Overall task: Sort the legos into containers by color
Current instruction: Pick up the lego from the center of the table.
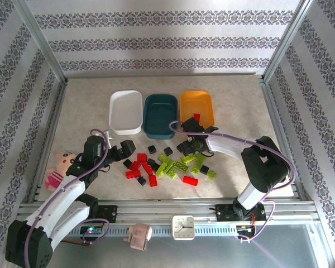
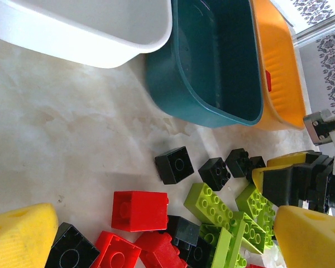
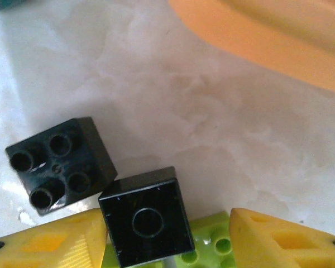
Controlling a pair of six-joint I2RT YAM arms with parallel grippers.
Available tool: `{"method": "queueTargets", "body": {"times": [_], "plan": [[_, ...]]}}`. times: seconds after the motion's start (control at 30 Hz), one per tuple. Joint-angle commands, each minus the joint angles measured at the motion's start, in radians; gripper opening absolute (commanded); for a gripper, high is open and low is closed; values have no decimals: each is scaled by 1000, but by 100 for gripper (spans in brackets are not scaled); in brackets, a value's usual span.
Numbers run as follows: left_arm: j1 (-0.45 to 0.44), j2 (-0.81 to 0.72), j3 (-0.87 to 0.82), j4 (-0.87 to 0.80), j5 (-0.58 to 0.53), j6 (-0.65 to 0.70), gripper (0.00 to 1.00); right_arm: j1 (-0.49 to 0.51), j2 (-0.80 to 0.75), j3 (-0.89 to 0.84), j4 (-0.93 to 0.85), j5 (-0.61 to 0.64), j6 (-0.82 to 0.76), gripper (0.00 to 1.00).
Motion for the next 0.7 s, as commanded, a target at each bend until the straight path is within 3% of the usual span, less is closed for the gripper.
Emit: {"method": "queueTargets", "body": {"times": [0.0, 0.1, 0.37, 0.67], "plan": [[-11, -1, -9, 10, 6, -7, 99, -7, 38, 32, -19, 48, -9, 58], [-11, 0, -9, 8, 4, -6, 99, -4, 54, 37, -4, 38, -18, 56], [-11, 0, 0, -4, 3, -3, 99, -2, 29, 28, 12, 8, -18, 34], [-11, -35, 30, -61, -38, 17, 99, 52, -272, -6, -7, -39, 4, 26]]}}
